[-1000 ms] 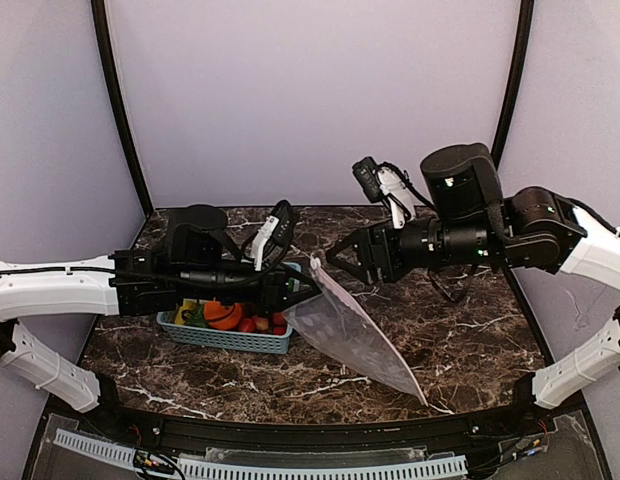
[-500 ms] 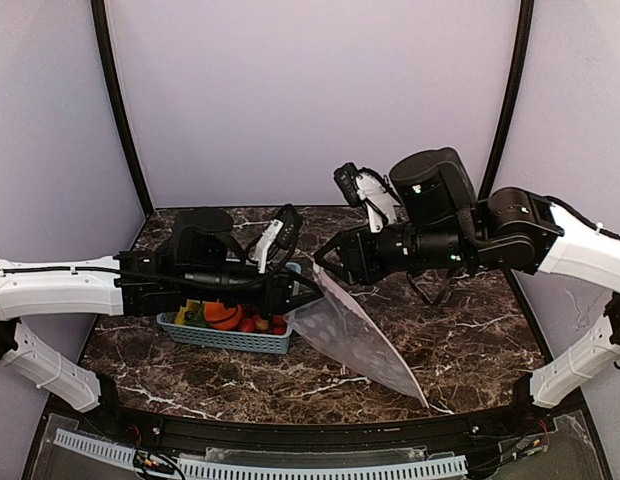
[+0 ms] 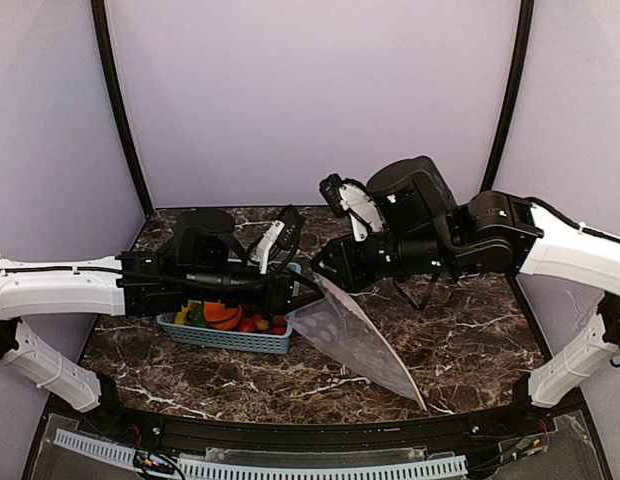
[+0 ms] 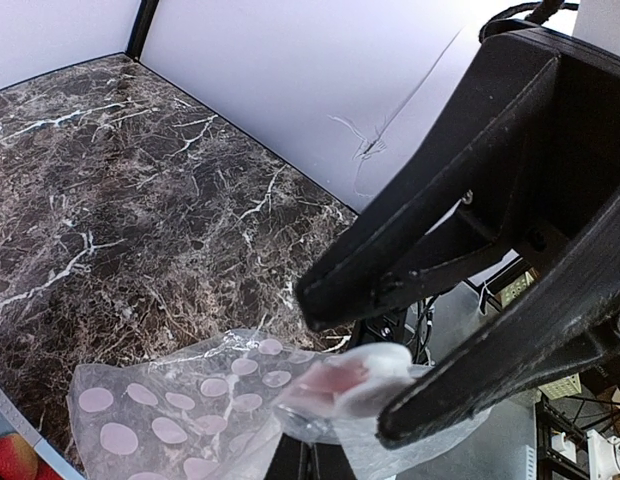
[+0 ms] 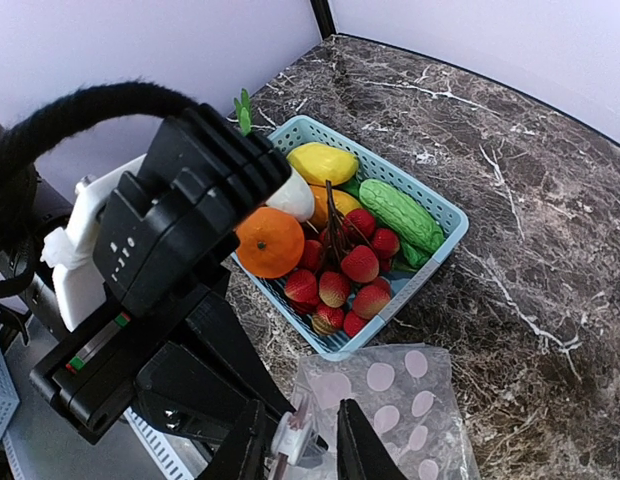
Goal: Place the food in the zip-top bag and seal the zipper
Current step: Pass from the left arm to the right
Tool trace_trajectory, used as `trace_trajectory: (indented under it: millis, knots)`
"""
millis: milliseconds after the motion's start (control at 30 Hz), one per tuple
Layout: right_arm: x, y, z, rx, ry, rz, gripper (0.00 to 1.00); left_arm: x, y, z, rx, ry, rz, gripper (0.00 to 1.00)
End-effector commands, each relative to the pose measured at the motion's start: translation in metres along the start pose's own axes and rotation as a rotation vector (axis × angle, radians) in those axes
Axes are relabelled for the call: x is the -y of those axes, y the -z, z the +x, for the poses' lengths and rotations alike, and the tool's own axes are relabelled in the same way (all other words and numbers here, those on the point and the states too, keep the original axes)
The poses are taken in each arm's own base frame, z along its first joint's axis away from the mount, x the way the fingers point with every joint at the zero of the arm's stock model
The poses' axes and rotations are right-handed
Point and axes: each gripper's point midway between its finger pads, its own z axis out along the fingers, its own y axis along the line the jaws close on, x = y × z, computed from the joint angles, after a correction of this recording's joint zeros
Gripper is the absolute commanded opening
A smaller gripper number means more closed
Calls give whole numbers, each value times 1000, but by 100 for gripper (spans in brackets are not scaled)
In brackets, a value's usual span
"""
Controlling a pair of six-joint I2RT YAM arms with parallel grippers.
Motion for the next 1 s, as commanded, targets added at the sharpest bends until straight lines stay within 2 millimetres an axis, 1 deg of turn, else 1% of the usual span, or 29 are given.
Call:
trace_trajectory:
  millis: [0, 333, 500, 600, 767, 867, 933, 967]
  knots:
    - [-9, 4, -12, 36, -5, -20, 22, 10, 2, -11, 27, -7, 28, 1]
    - [-6, -1, -5, 15, -12, -2, 18, 8, 1, -9, 29, 2, 25, 1]
    - [-5, -3, -4, 12, -13, 6, 14, 7, 1, -9, 32, 3, 20, 1]
    - [-3, -3, -3, 9, -16, 10, 10, 7, 2, -9, 32, 2, 18, 1]
    - [-1, 2, -6, 32, -31, 16, 0, 7, 4, -8, 39, 1, 20, 1]
    - [-1, 9, -10, 60, -41, 0, 0, 10, 8, -10, 65, 13, 43, 1]
    - [-4, 14, -12, 82, -44, -29, 0, 14, 12, -10, 83, 15, 66, 7]
    - [-5, 16, -11, 86, -43, -42, 0, 14, 13, -9, 85, 19, 69, 19]
